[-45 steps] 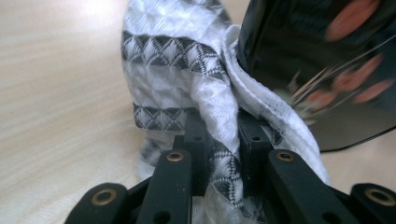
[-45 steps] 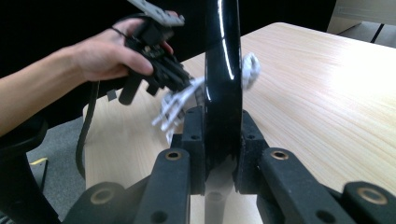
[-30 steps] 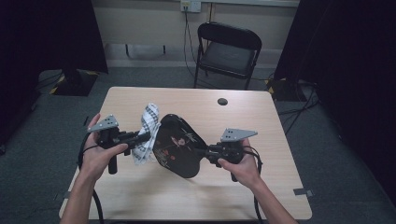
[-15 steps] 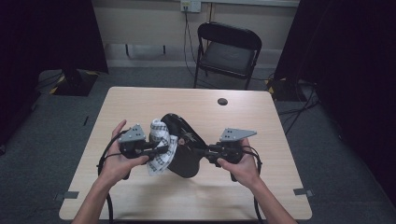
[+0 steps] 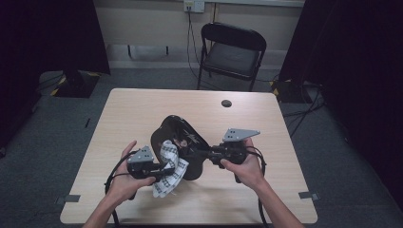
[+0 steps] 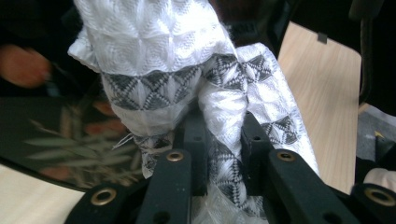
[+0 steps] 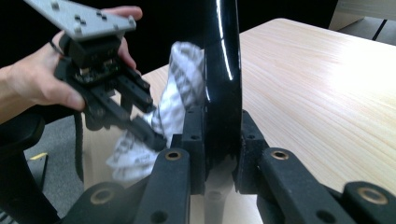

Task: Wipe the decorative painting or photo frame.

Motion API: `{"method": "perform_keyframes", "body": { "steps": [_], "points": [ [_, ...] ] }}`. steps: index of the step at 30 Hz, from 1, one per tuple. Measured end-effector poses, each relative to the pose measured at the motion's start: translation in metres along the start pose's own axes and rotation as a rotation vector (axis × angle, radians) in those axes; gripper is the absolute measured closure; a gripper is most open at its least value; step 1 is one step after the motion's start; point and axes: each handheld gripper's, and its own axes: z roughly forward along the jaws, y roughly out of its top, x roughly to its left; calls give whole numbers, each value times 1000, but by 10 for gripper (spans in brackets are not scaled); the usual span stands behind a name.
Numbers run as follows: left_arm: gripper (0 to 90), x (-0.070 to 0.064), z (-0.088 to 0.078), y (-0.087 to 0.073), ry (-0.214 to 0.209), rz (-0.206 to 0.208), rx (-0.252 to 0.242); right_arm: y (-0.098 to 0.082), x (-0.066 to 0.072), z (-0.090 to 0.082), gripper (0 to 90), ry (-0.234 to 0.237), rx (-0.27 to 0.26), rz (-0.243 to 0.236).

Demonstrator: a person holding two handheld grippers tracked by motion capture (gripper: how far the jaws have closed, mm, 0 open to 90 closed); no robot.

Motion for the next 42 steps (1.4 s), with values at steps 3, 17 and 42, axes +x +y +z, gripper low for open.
{"method": "perform_keyframes", "body": {
  "steps": [3,17,42],
  "points": [
    [754,-8,13,-6,-15,24,32,0,-3,-1,785,-4,4,-3],
    [721,-23,65,-25,-95,36,159,-2,-8,-2,784,-9,-15,8],
    [378,-26,61,-30,-134,52,121,-5,-8,2,774,-11,3,18]
  ]
}}
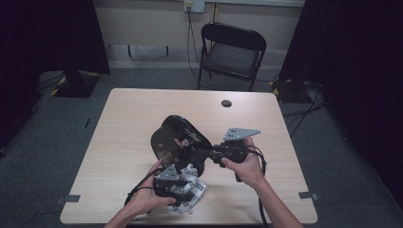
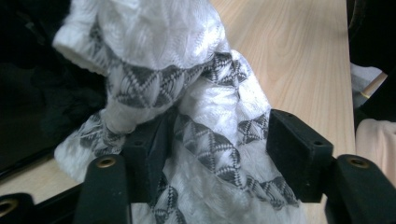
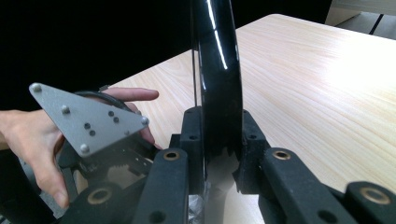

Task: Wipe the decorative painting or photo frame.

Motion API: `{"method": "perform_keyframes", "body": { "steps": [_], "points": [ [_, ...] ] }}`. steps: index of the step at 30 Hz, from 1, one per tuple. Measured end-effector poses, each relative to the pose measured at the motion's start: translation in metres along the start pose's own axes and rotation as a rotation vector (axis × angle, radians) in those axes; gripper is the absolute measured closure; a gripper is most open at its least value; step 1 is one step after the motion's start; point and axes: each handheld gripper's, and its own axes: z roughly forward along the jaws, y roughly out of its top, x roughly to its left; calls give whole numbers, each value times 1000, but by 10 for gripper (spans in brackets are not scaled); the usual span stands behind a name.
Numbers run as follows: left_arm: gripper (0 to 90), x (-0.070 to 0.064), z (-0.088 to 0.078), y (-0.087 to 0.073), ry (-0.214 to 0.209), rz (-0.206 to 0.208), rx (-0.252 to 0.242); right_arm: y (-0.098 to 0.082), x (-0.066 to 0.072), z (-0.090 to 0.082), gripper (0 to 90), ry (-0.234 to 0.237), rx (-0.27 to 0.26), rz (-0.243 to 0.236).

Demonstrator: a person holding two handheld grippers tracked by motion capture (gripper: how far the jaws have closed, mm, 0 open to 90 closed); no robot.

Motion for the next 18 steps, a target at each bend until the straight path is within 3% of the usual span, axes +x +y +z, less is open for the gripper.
{"method": "perform_keyframes", "body": {
  "steps": [3,6,9,13,18],
  "points": [
    [367,5,-8,0,21,-9,-14,0,0,0,773,2,1,1],
    [357,7,-14,2,7,-24,-37,0,-1,1,757,2,5,3],
    [354,8,-21,5,12,-19,-83,-1,-1,1,747,6,12,8],
    [356,9,-31,9,24,-7,-107,0,-1,1,702,14,5,18],
    [378,12,-54,17,49,-9,-174,0,-2,-2,662,4,2,22]
  ]
}}
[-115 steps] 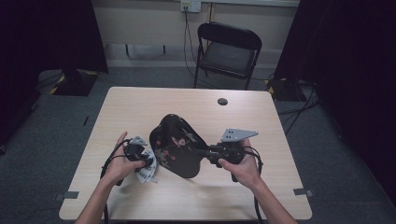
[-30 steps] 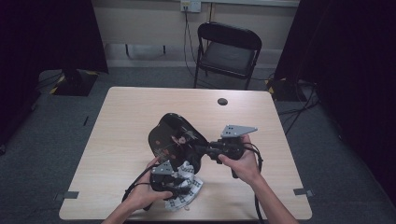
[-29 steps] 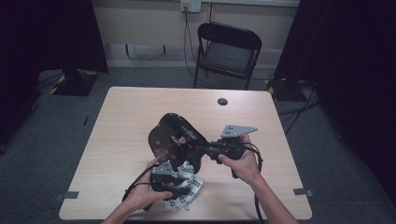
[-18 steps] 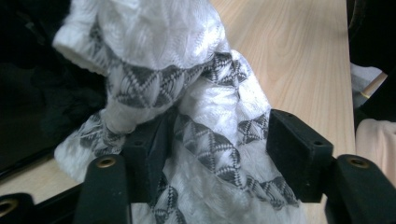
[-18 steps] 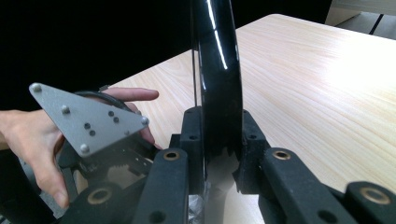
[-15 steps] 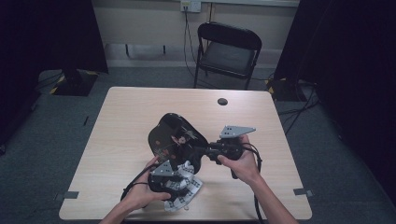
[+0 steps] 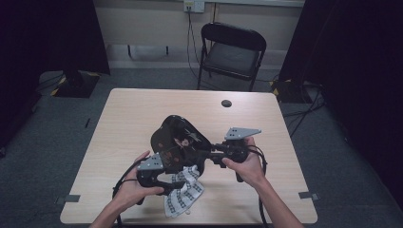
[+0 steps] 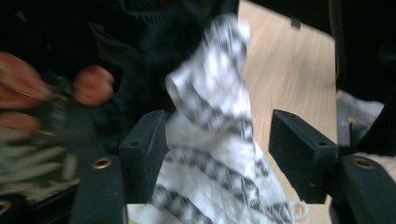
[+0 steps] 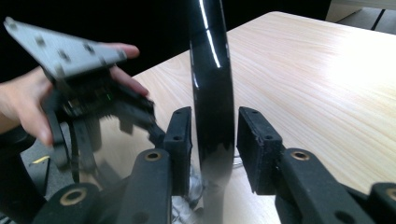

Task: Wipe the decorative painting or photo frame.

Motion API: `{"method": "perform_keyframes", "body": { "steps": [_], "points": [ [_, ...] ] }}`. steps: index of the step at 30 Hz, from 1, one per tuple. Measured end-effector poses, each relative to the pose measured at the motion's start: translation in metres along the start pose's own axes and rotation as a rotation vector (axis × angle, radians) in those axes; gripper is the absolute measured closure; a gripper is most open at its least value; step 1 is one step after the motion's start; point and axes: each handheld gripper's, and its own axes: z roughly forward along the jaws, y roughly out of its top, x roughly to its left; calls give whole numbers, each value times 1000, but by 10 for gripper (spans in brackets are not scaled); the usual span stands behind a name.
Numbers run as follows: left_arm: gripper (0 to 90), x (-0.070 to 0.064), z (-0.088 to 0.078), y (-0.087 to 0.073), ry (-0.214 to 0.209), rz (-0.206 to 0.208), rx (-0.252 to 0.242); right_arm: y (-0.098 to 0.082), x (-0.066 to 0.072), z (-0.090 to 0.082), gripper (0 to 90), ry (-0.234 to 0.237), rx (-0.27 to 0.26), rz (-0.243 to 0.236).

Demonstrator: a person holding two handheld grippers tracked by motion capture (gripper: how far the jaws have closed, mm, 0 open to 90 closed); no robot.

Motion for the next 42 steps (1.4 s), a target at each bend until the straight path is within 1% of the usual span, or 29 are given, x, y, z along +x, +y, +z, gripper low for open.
{"method": "perform_keyframes", "body": {
  "steps": [3,8,9,12,13,14,15,17,20,22,23,24,25,26,29,31,33,34,35,37,39,41,42],
  "points": [
    [382,4,-13,5,25,8,-23,-1,0,-3,657,0,0,-1],
    [382,14,-36,20,71,10,-81,-3,1,-5,646,-7,8,-1],
    [382,18,-42,25,86,14,-87,-4,2,-5,646,-10,11,-3],
    [384,27,-55,33,116,9,-98,-6,3,-10,645,-23,13,-5],
    [383,29,-58,36,128,10,-103,-7,3,-12,645,-25,14,-7],
    [383,31,-61,39,145,23,-108,-8,4,-14,645,-35,14,-17],
    [387,34,-64,41,150,30,-109,-8,4,-16,646,-40,10,-23],
    [392,39,-67,45,172,27,-133,-9,5,-18,646,-38,7,-22],
    [394,50,-66,50,191,0,-163,-12,5,-16,647,-32,13,-18],
    [392,57,-62,51,218,1,-154,-17,4,-13,647,-32,33,-9],
    [394,60,-60,51,232,-5,-157,-18,3,-12,647,-32,36,-7],
    [388,62,-57,50,238,-17,-150,-20,3,-11,649,-32,36,-1],
    [371,63,-55,49,238,-18,-143,-22,2,-10,648,-30,36,0],
    [368,65,-53,48,237,-8,-136,-23,3,-10,649,-23,35,3],
    [372,73,-51,44,243,-31,-159,-25,5,-8,649,-22,39,-2],
    [369,78,-51,41,244,-48,-153,-26,7,-8,650,-21,41,-8],
    [363,81,-51,38,241,-62,-161,-27,8,-6,658,-18,48,-12],
    [359,83,-50,37,232,-62,-156,-27,8,-5,662,-17,52,-11],
    [356,83,-49,37,231,-57,-149,-28,7,-4,682,-17,58,-12],
    [365,83,-48,37,236,-43,-144,-30,6,-1,687,-15,75,-12],
    [371,78,-47,40,249,-32,-152,-31,4,0,689,-22,87,-18],
    [363,74,-47,44,238,-6,-134,-31,2,0,693,-17,87,-11],
    [352,73,-47,45,243,1,-138,-31,1,0,710,-18,85,-14]
  ]
}}
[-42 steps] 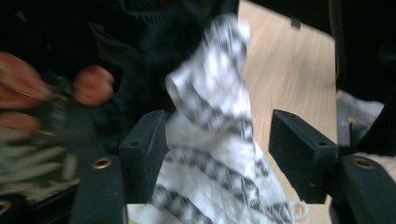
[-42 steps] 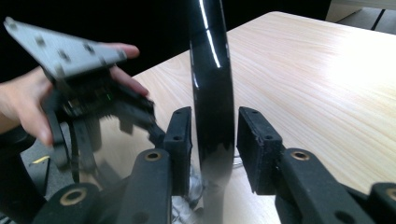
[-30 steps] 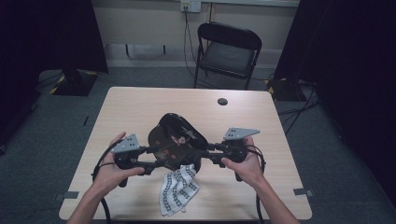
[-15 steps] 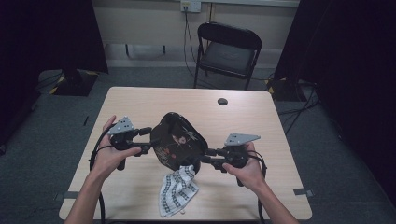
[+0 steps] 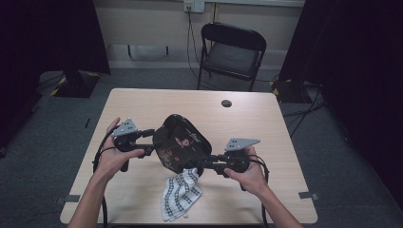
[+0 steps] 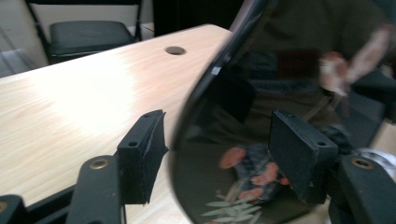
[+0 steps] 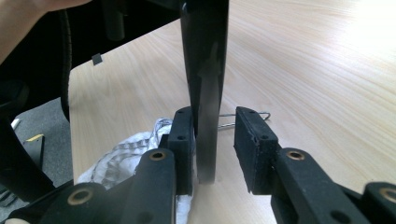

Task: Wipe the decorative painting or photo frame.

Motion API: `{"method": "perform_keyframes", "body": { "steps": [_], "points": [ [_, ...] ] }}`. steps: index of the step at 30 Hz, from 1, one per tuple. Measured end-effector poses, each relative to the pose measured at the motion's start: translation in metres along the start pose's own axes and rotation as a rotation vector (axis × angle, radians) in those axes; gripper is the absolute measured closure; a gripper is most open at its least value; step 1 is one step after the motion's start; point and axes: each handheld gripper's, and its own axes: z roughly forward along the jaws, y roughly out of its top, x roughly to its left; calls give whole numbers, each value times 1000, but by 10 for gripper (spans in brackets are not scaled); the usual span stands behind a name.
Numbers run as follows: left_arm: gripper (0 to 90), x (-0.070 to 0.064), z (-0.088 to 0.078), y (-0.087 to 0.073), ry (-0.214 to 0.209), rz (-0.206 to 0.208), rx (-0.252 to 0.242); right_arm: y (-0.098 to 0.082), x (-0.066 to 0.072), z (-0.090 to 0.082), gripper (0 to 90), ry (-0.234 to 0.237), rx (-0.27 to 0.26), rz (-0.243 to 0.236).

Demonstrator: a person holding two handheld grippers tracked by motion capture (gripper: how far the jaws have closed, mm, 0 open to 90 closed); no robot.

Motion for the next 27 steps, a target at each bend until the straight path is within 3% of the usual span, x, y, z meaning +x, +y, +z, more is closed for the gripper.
{"method": "perform_keyframes", "body": {
  "steps": [2,4,6,9,11,16,19,24,27],
  "points": [
    [360,-1,0,1,6,-13,-21,0,0,0,725,3,0,-4],
    [372,-1,2,1,1,-4,-11,0,-1,0,723,-3,2,-7],
    [394,-2,3,-2,12,36,-1,0,-2,-1,727,-6,1,-3],
    [439,0,2,-5,0,12,-2,0,-4,-1,743,-16,3,-4],
    [451,-1,2,-7,-5,14,2,-1,-5,-1,781,-5,10,-13],
    [441,-2,6,-9,-14,32,23,-3,-6,9,775,-32,57,-42],
    [444,-2,6,-7,-3,44,31,-3,-8,13,771,-37,59,-45],
    [502,-1,3,-8,-13,14,19,0,-14,13,749,-86,57,-65],
    [498,-1,2,-8,-15,5,21,1,-19,14,739,-84,54,-55]
  ]
}}
